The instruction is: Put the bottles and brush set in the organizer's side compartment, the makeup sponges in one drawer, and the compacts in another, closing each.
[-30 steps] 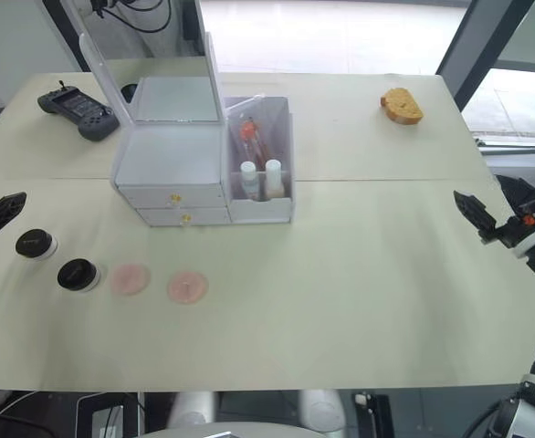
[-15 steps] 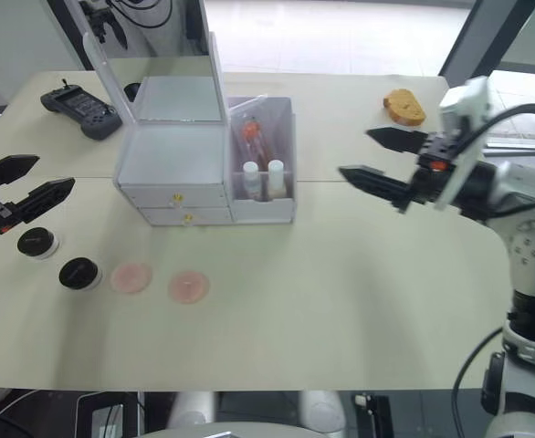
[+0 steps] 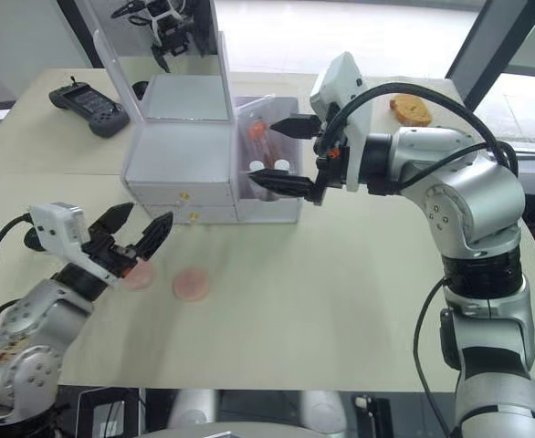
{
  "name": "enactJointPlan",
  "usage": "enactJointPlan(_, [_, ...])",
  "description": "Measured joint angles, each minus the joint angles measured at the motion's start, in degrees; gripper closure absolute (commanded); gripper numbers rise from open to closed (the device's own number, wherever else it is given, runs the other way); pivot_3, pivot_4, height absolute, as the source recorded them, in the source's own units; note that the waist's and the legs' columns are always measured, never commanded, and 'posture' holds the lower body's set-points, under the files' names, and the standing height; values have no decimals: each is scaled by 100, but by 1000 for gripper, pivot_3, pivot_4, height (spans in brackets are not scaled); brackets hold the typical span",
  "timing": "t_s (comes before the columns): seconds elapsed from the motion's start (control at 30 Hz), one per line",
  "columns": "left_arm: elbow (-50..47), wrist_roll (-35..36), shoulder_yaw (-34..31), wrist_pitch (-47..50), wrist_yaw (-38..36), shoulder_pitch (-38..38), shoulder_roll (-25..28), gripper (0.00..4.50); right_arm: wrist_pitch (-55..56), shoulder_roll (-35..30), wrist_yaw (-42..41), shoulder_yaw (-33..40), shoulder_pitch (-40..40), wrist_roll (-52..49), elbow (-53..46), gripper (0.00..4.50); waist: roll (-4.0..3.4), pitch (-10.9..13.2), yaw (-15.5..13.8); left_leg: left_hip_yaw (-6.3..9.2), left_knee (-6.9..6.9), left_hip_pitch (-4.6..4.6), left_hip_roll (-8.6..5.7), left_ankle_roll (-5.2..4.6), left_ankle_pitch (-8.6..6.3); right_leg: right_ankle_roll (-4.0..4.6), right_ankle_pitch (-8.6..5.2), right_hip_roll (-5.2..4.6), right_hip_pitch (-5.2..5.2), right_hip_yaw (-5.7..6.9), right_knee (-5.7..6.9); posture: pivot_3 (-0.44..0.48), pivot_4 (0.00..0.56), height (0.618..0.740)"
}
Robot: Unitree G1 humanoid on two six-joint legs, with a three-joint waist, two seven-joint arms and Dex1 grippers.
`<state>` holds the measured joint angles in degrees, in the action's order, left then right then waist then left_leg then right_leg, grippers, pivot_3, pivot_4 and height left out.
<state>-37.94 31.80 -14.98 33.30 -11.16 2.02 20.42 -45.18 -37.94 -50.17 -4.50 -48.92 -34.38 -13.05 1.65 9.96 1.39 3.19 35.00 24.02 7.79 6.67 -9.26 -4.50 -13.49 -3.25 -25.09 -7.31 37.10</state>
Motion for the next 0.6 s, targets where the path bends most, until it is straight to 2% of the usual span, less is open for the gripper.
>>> enactJointPlan(0.17, [197, -1023, 942, -473, 534, -248, -538, 0, 0, -3, 7, -2, 4, 141, -6, 25, 0, 0, -55, 0, -2, 1, -1, 0, 0, 0, 2, 0, -2, 0, 0, 0, 150, 705])
enactJointPlan(0.27, [346, -1243, 1251, -576, 550, -269, -718, 584, -15, -7, 32, 6, 14, 160, -74, 0, 0, 0, -49, 0, -4, 0, -1, 0, 0, -3, 2, 0, -4, 0, 1, 0, 150, 705])
enactJointPlan(0.37, [470, -1418, 1381, -702, 595, -385, -854, 1500, -35, -45, 53, 33, 37, 159, -208, 0, 0, 0, -52, 0, -3, 0, -1, 0, 0, -9, -2, 0, -4, 1, 1, 0, 150, 705])
enactJointPlan(0.6, [706, -1829, 1606, -747, 638, -621, -984, 1500, -62, -206, 75, 77, 94, 163, -330, 0, 0, -1, -56, 0, -2, 3, -1, 0, 0, -17, -6, 0, -3, 0, -1, 0, 150, 705])
